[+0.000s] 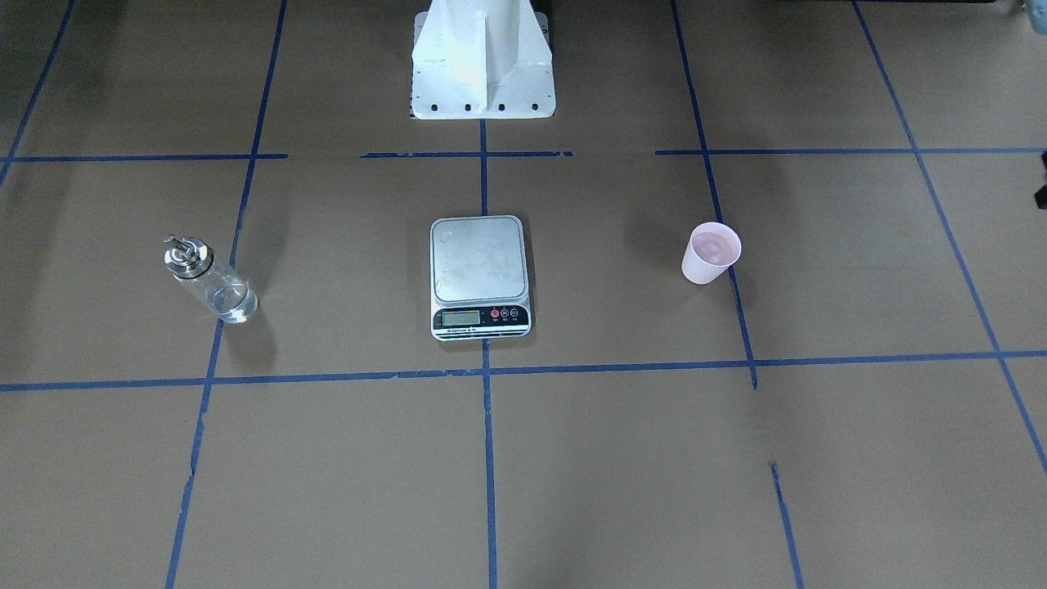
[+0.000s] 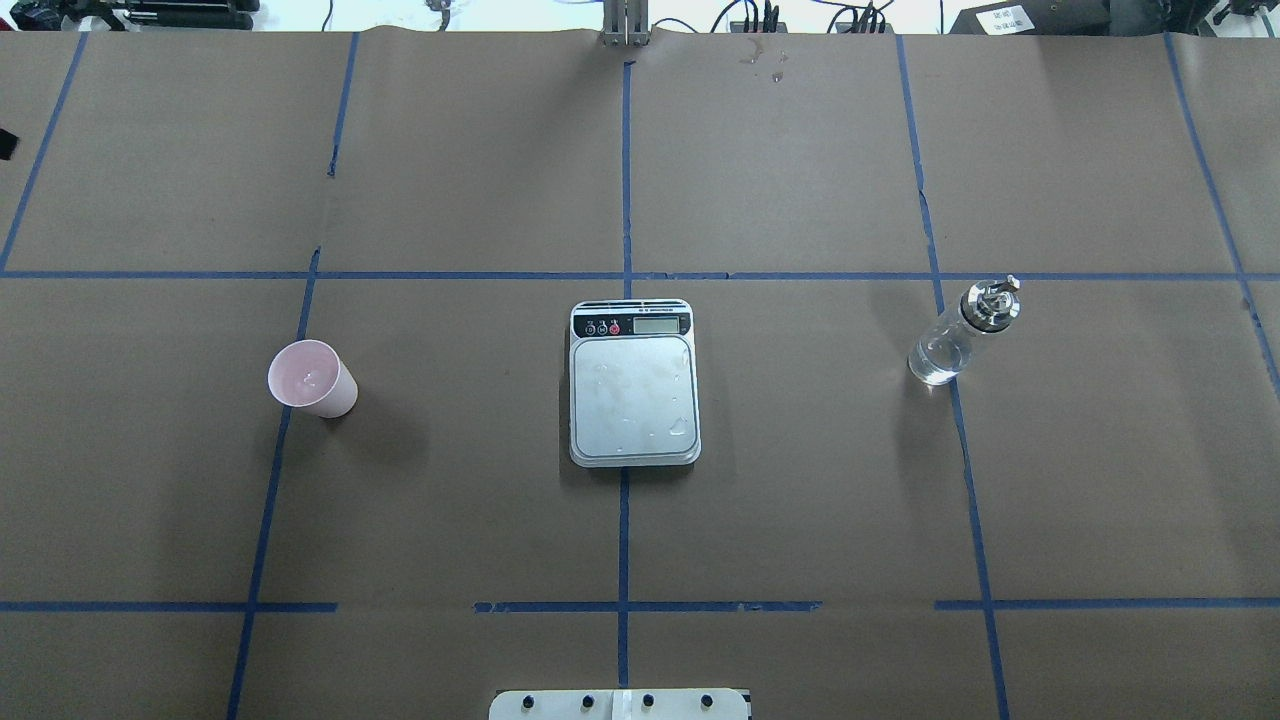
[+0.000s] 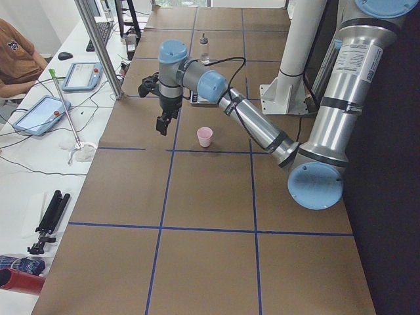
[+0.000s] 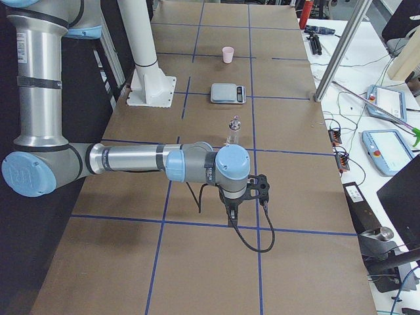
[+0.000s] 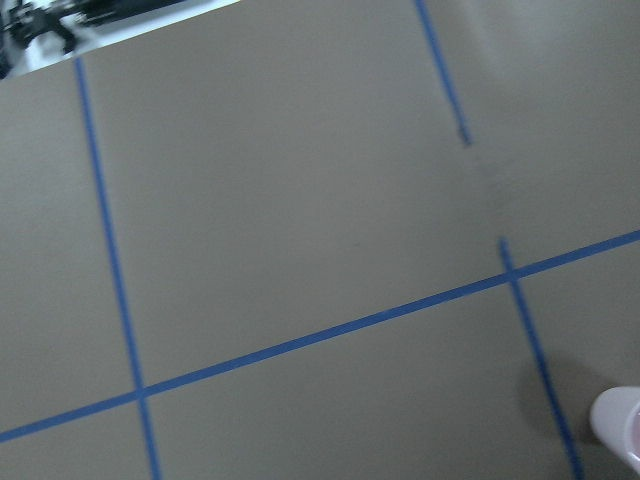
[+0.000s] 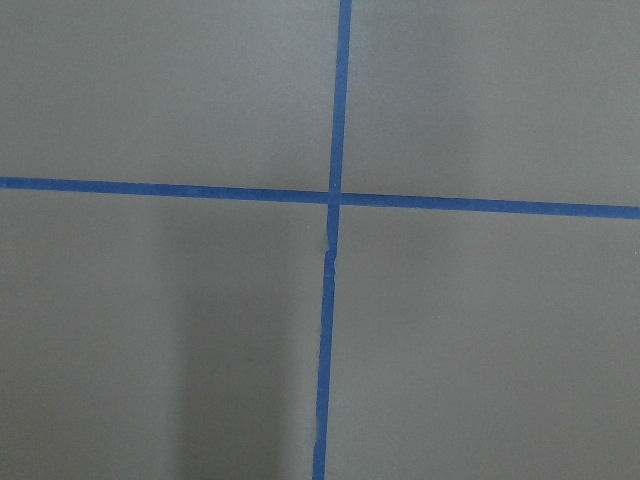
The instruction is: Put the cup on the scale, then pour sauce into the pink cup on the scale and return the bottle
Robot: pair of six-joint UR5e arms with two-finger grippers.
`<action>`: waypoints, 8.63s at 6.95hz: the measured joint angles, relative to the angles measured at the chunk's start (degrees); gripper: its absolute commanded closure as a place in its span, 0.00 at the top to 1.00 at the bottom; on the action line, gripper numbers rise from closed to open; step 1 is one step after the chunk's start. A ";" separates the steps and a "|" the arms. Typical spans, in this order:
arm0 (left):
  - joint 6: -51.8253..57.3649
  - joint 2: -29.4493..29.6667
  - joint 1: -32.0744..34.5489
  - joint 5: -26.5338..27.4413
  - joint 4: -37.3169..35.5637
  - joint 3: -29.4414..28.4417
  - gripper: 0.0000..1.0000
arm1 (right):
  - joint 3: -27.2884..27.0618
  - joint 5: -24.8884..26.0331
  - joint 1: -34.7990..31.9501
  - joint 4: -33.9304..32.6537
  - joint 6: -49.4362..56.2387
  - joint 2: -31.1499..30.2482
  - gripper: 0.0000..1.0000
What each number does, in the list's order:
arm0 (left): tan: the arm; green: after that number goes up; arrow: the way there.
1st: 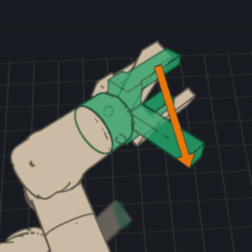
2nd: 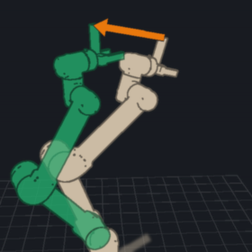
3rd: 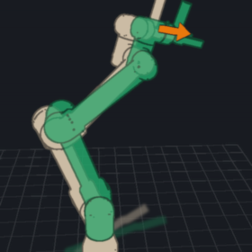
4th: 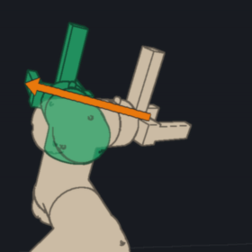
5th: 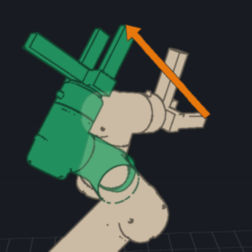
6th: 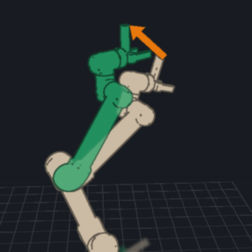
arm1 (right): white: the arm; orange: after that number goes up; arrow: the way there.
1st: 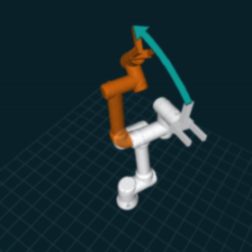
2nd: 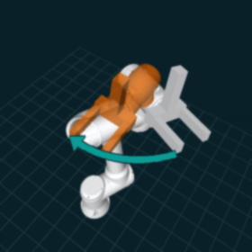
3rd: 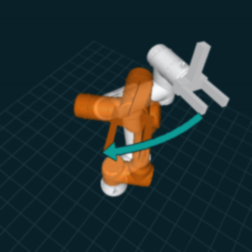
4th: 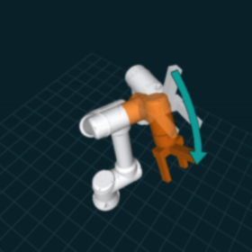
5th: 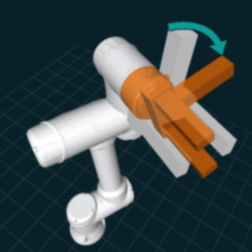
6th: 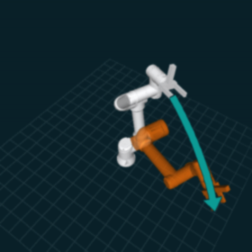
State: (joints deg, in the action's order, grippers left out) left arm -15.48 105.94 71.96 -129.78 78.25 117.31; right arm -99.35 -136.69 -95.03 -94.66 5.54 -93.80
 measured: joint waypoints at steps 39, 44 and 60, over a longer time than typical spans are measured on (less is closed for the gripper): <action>-52.92 16.16 -29.74 9.51 -1.95 -3.39 0.00 | -7.72 1.84 4.92 0.36 -10.28 2.67 1.00; -69.02 29.62 -38.63 13.44 -1.20 -14.80 0.00 | -18.46 1.51 11.55 -1.08 -29.42 3.22 1.00; -73.52 33.44 -40.76 15.17 8.55 -26.89 0.00 | -41.10 32.07 47.46 26.30 -66.94 -17.63 1.00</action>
State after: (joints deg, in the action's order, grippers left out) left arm -88.99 139.38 31.20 -114.61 86.79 90.42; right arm -140.45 -104.61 -47.58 -68.36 -61.40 -111.43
